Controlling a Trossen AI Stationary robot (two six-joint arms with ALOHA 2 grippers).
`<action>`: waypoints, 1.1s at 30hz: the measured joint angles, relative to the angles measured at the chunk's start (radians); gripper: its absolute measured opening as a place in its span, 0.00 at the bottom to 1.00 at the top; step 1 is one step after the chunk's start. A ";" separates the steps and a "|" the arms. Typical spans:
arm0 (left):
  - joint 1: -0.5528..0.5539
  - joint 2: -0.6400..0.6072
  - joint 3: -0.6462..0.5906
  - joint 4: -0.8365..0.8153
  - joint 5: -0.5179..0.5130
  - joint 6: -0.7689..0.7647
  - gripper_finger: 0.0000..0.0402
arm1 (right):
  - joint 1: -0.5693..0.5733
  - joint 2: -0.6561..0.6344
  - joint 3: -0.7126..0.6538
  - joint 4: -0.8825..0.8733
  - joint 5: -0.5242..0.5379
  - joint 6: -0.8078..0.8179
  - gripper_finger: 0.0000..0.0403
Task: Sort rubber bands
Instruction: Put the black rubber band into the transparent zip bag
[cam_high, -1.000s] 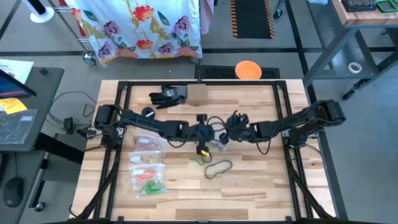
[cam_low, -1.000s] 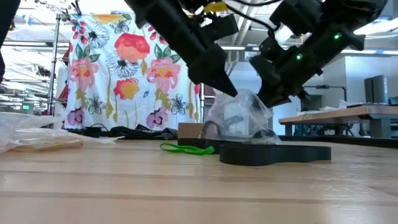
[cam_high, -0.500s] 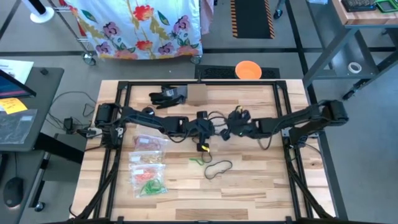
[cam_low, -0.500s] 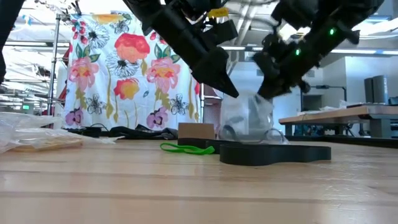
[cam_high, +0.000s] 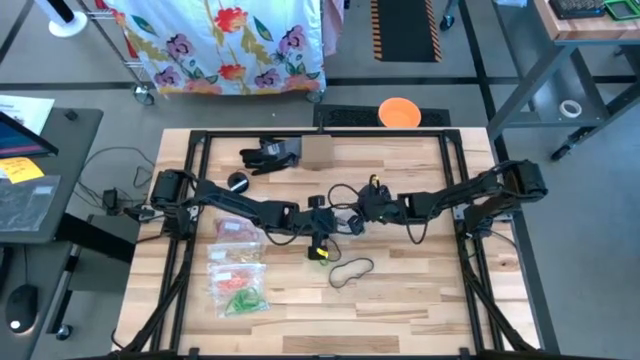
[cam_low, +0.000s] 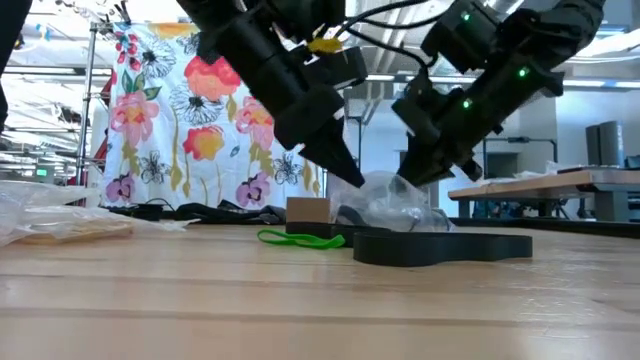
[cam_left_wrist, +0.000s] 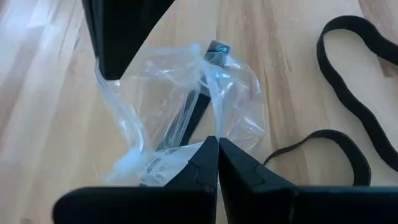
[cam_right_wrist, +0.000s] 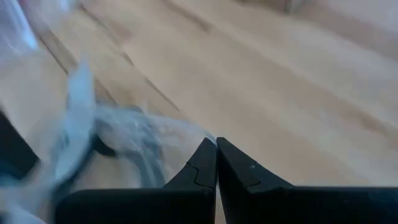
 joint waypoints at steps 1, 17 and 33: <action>-0.005 0.000 -0.010 0.015 0.000 -0.012 0.00 | 0.000 -0.007 0.000 0.001 -0.017 -0.001 0.00; -0.052 0.000 -0.020 0.021 0.013 -0.082 0.02 | 0.020 -0.022 0.000 0.010 -0.123 -0.001 0.00; -0.074 -0.094 -0.020 -0.117 -0.110 -0.082 0.37 | 0.019 -0.022 0.000 0.003 -0.113 -0.005 0.00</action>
